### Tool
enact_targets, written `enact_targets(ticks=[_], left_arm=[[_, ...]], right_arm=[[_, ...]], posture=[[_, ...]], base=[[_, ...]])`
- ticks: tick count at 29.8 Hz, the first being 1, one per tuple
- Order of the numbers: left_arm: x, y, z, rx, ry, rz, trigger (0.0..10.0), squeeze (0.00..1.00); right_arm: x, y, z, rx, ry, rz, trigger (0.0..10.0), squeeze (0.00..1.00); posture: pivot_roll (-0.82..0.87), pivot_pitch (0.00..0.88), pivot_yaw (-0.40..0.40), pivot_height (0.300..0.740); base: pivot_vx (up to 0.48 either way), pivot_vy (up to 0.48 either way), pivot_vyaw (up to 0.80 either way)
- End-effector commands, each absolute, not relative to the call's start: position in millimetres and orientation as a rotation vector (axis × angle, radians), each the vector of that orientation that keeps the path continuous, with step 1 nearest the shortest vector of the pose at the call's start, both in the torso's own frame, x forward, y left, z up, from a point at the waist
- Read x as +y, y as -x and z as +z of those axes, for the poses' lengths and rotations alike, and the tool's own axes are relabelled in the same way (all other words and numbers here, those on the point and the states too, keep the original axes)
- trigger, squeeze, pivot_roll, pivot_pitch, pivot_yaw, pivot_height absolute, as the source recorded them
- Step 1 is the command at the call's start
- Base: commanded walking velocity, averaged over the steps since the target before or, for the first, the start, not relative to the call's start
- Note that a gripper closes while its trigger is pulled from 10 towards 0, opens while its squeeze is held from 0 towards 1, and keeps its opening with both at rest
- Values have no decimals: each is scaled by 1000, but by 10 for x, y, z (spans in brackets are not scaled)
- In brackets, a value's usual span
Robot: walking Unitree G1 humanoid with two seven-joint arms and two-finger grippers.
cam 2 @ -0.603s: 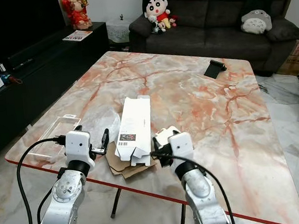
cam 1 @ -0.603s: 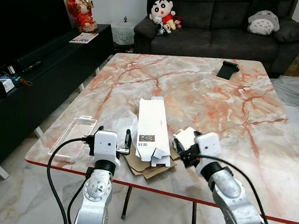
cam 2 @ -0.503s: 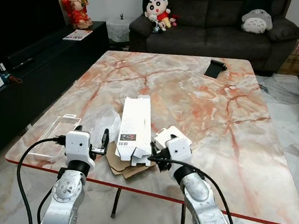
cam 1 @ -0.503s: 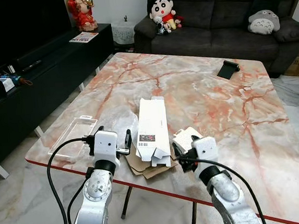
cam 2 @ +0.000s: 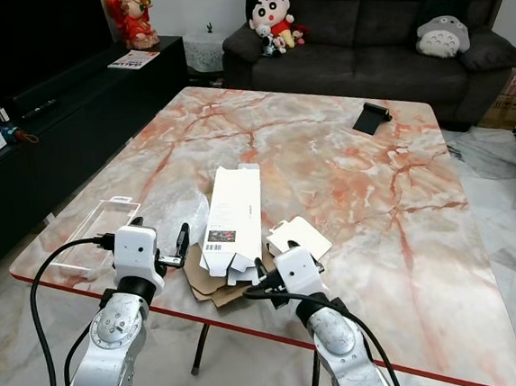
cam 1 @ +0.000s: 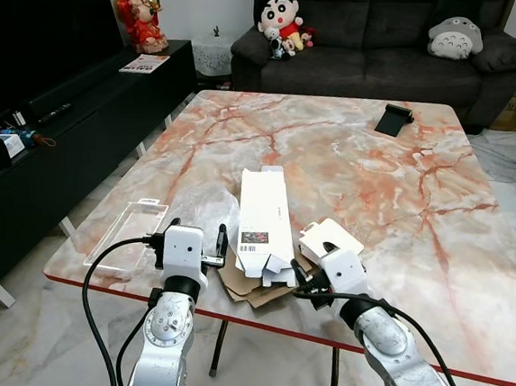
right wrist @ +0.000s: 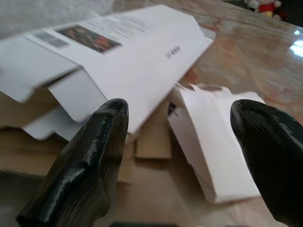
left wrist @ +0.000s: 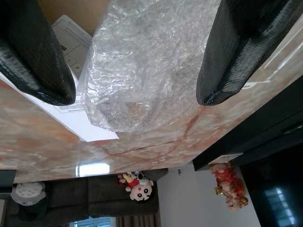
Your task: Picking trash to rubbish bin
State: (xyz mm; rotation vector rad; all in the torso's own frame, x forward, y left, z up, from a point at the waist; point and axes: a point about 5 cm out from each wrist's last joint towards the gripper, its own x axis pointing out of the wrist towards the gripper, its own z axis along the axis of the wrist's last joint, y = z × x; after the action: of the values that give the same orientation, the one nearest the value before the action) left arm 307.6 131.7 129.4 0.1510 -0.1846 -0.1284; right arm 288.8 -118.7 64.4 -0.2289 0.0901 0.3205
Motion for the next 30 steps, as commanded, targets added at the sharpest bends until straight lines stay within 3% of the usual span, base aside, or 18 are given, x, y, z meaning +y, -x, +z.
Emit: enact_targets(ticks=[1, 30], left_arm=[[1290, -3082, 1316, -185, -154, -143, 10000, 0], [1279, -3080, 1322, -187, -167, -149, 10000, 0]], right_arm=[[-1221, -2903, 659, 78, 251, 303, 10000, 0], [-1252, -2918, 568, 93, 381, 345, 10000, 0]], posture=[[146, 30, -43, 740], [149, 36, -44, 740]], base=[[0, 0, 0], [0, 0, 0]])
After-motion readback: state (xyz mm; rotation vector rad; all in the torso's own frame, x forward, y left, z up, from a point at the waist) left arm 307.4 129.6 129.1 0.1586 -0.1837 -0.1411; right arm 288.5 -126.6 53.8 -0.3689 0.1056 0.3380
